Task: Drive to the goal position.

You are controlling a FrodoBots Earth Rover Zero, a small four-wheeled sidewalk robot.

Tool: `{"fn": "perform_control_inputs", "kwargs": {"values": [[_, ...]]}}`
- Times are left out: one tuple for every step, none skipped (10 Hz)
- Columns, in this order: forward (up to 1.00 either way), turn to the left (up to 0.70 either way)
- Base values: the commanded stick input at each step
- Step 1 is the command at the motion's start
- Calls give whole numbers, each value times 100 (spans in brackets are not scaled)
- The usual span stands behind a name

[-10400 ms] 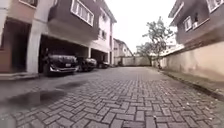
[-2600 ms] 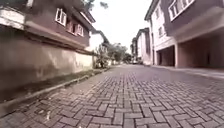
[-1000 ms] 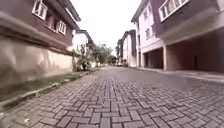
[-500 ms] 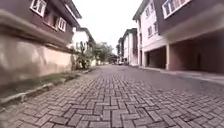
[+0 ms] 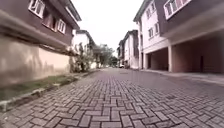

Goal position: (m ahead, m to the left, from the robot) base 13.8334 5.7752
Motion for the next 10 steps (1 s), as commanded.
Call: {"fn": "perform_control_inputs", "kwargs": {"values": [[69,3],[69,3],[69,3],[69,3],[69,3],[69,3],[69,3],[69,3],[69,3],[69,3]]}}
